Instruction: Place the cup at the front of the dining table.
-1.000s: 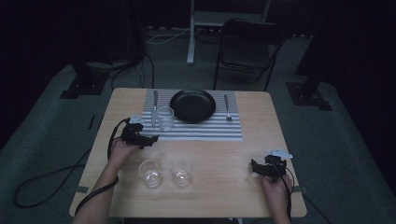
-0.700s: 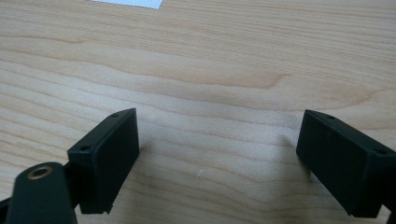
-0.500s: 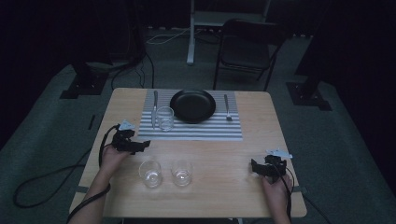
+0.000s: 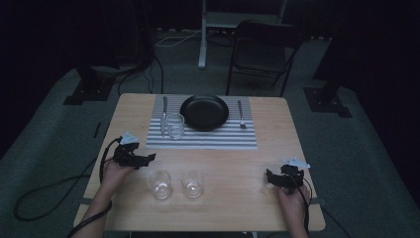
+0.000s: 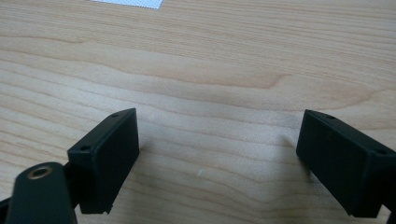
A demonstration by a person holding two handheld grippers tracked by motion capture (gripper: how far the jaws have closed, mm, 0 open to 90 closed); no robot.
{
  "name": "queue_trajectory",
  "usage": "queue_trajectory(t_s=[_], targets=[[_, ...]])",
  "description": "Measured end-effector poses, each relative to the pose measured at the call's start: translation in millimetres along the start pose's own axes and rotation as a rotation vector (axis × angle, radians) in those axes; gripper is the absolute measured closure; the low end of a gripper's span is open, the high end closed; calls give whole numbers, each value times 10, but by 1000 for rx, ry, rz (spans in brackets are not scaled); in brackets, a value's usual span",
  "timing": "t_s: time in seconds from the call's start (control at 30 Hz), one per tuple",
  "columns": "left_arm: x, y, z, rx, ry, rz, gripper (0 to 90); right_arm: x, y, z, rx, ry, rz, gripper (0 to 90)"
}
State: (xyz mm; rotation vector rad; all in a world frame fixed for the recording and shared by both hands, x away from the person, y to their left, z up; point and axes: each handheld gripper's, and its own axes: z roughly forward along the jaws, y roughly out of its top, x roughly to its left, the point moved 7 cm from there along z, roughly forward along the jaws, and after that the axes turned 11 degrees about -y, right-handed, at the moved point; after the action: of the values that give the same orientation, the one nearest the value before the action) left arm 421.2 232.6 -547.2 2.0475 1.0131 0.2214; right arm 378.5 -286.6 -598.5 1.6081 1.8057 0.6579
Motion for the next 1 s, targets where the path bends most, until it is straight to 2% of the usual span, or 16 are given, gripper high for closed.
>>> queue_trajectory(t_s=[0.1, 0.13, 0.23, 0.33, 0.47, 0.67, 1.0], targets=[[-13, -21, -51, -5, 12, 10, 109, 0, 0, 0, 0, 0, 0, 126], [-10, -32, -67, -7, 6, 6, 109, 0, 0, 0, 0, 0, 0, 126], [46, -98, -124, -10, 34, -7, 109, 1, 0, -1, 1, 0, 0, 126], [104, -189, -176, -21, 30, -46, 109, 1, -1, -2, 0, 0, 1, 126], [151, -320, -232, -10, 38, -60, 109, 1, -1, -1, 0, 0, 0, 126], [164, -441, -356, -35, 91, -53, 109, 1, -1, -1, 0, 0, 1, 126], [124, -618, -497, -55, 75, -96, 109, 1, -1, -2, 0, 0, 1, 126]])
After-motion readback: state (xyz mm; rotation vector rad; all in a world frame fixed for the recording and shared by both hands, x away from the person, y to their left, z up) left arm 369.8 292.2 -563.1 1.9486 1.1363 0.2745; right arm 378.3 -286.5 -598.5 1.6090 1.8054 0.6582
